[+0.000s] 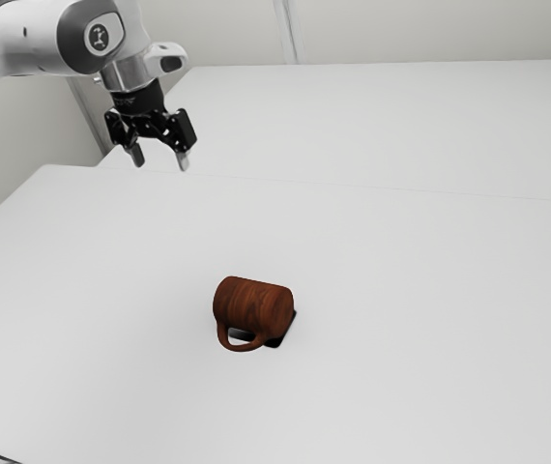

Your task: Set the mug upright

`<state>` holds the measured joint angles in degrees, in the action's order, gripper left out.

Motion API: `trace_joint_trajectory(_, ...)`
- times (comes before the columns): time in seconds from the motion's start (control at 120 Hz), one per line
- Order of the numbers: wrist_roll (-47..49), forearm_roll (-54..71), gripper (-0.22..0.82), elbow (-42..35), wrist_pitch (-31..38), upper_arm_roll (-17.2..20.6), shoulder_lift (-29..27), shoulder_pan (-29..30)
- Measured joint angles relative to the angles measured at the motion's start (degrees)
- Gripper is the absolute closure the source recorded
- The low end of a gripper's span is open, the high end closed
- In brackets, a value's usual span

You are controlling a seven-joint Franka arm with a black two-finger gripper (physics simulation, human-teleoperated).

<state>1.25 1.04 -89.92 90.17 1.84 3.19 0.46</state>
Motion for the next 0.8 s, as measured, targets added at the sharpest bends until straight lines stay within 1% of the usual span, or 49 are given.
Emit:
trace_joint_trajectory(0.192,0.2,0.3,0.00,-0.2,1.1,0.7,0.0,-0.7)
trace_joint_trajectory(0.3,0.2,0.3,0.00,-1.8,1.7,0.9,-0.8,-0.8)
trace_joint_trajectory(0.5,0.6,-2.3,0.00,-10.6,4.9,0.9,-1.1,0.3)
trace_joint_trajectory(0.642,0.6,-3.7,0.00,-18.1,10.4,0.9,-1.4,1.8)
trace_joint_trajectory(0.8,-0.2,-7.9,0.00,-23.6,17.0,1.0,-1.1,3.4)
